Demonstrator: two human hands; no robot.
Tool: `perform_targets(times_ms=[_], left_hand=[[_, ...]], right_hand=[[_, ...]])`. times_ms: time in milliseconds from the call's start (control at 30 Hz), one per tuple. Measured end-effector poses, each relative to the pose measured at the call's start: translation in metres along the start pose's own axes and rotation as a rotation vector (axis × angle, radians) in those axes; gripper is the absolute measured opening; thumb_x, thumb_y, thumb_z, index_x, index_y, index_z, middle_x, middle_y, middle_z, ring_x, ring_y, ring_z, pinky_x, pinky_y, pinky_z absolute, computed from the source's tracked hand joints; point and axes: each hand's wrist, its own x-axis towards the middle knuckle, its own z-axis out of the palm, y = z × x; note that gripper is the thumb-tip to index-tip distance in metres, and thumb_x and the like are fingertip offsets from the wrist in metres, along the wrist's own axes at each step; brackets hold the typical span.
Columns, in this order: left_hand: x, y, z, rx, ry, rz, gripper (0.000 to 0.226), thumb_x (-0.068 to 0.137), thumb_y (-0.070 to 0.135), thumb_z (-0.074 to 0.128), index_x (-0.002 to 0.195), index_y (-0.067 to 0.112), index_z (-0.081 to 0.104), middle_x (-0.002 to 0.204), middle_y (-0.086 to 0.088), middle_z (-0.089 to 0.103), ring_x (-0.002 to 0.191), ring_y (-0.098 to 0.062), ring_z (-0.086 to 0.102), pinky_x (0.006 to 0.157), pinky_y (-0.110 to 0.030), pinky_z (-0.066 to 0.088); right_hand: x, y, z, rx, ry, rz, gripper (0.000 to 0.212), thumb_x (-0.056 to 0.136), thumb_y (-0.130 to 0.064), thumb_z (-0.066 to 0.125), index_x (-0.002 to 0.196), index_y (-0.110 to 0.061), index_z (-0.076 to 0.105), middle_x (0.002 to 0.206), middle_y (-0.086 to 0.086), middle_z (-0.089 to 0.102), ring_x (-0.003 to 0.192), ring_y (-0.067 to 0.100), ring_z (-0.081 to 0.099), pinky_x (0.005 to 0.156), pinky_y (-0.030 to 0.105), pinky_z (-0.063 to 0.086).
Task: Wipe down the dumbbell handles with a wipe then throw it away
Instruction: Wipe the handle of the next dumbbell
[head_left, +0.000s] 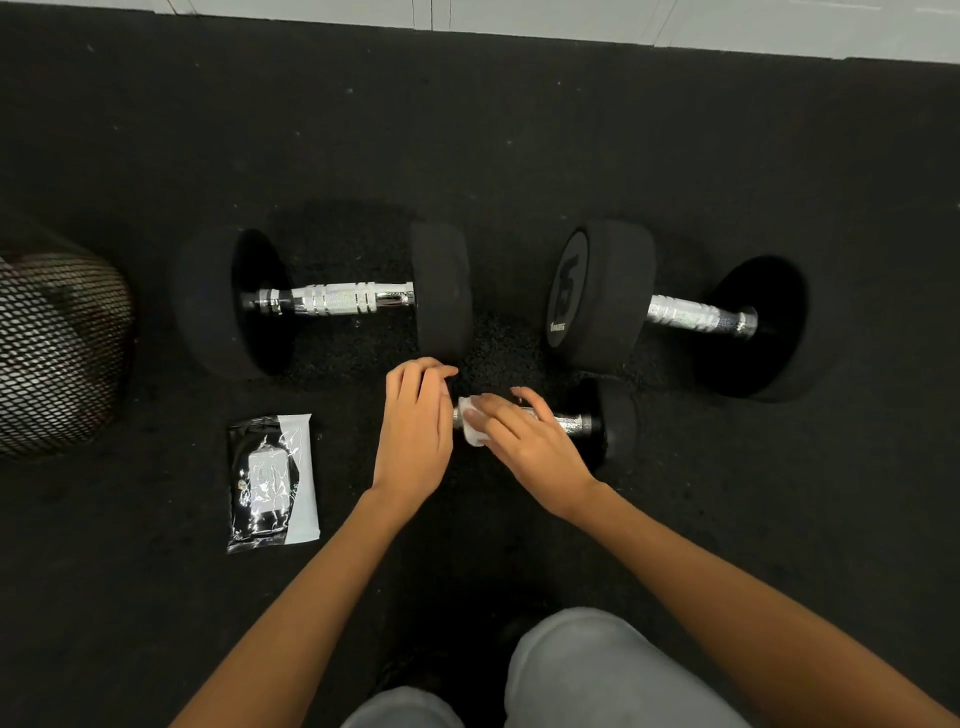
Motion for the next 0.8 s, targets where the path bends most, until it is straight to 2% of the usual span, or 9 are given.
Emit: perform_targets(times_ms=[100, 200, 333, 400, 500, 600, 700, 800], left_hand=[[0.0, -0.002, 0.002, -0.013, 0.015, -0.005, 0.038, 0.096, 0.019, 0.026, 0.114, 0.006, 0.056, 0.115, -0.009, 0.053, 0.111, -0.018, 0.043, 0.098, -0.029, 0.037], [0.0, -0.003, 0.003, -0.015, 0.022, -0.002, 0.037, 0.096, 0.018, 0.026, 0.114, 0.006, 0.057, 0.115, -0.008, 0.053, 0.11, -0.019, 0.043, 0.097, -0.027, 0.036], [0.0, -0.003, 0.004, -0.015, 0.025, 0.002, 0.037, 0.096, 0.018, 0.027, 0.113, 0.006, 0.057, 0.115, -0.008, 0.053, 0.11, -0.018, 0.042, 0.097, -0.028, 0.037], [0.0, -0.004, 0.004, -0.033, 0.022, -0.015, 0.037, 0.096, 0.019, 0.027, 0.114, 0.006, 0.057, 0.116, -0.008, 0.052, 0.111, -0.016, 0.042, 0.097, -0.028, 0.037], [0.0, -0.003, 0.004, -0.028, 0.018, -0.021, 0.04, 0.096, 0.021, 0.025, 0.114, 0.007, 0.057, 0.116, -0.008, 0.053, 0.112, -0.018, 0.043, 0.097, -0.031, 0.04], [0.0, -0.001, 0.002, -0.006, 0.009, -0.005, 0.042, 0.095, 0.023, 0.024, 0.114, 0.005, 0.057, 0.116, -0.01, 0.054, 0.112, -0.021, 0.046, 0.096, -0.034, 0.043], [-0.001, -0.001, 0.002, -0.013, 0.012, -0.012, 0.042, 0.095, 0.023, 0.023, 0.115, 0.007, 0.056, 0.117, -0.008, 0.053, 0.113, -0.019, 0.043, 0.097, -0.032, 0.042], [0.0, -0.002, 0.003, -0.011, 0.013, -0.01, 0.04, 0.095, 0.021, 0.024, 0.116, 0.008, 0.056, 0.117, -0.008, 0.052, 0.112, -0.018, 0.043, 0.098, -0.032, 0.041]], right_hand=[[-0.013, 0.008, -0.008, 0.053, 0.03, 0.04, 0.042, 0.084, -0.009, 0.066, 0.125, -0.011, 0.057, 0.131, 0.005, 0.059, 0.124, 0.017, 0.053, 0.111, 0.044, 0.03], [-0.015, 0.005, -0.012, 0.113, 0.075, 0.149, 0.035, 0.087, -0.008, 0.062, 0.121, -0.01, 0.06, 0.125, 0.003, 0.063, 0.118, 0.015, 0.057, 0.109, 0.041, 0.033], [0.007, -0.009, -0.013, 0.193, 0.072, 0.398, 0.016, 0.092, -0.011, 0.05, 0.104, -0.009, 0.061, 0.088, 0.002, 0.068, 0.079, 0.016, 0.063, 0.096, 0.041, 0.042], [0.022, -0.013, -0.013, 0.21, 0.006, 0.459, 0.017, 0.092, -0.016, 0.044, 0.097, -0.011, 0.059, 0.08, 0.002, 0.065, 0.072, 0.018, 0.06, 0.091, 0.041, 0.041], [0.029, -0.019, -0.01, 0.233, -0.041, 0.333, 0.022, 0.092, -0.021, 0.045, 0.105, -0.012, 0.061, 0.094, 0.001, 0.066, 0.087, 0.018, 0.062, 0.092, 0.036, 0.037], [0.018, -0.018, -0.011, 0.277, -0.037, 0.189, 0.032, 0.09, -0.013, 0.057, 0.121, -0.01, 0.059, 0.116, 0.004, 0.064, 0.108, 0.017, 0.059, 0.101, 0.036, 0.037], [0.0, -0.01, -0.017, 0.207, -0.023, 0.095, 0.039, 0.08, -0.001, 0.067, 0.119, -0.007, 0.061, 0.127, 0.009, 0.061, 0.12, 0.022, 0.056, 0.109, 0.044, 0.035], [-0.009, -0.003, -0.026, 0.12, -0.019, 0.14, 0.033, 0.079, -0.003, 0.067, 0.112, -0.006, 0.064, 0.123, 0.01, 0.064, 0.117, 0.021, 0.06, 0.109, 0.045, 0.037]])
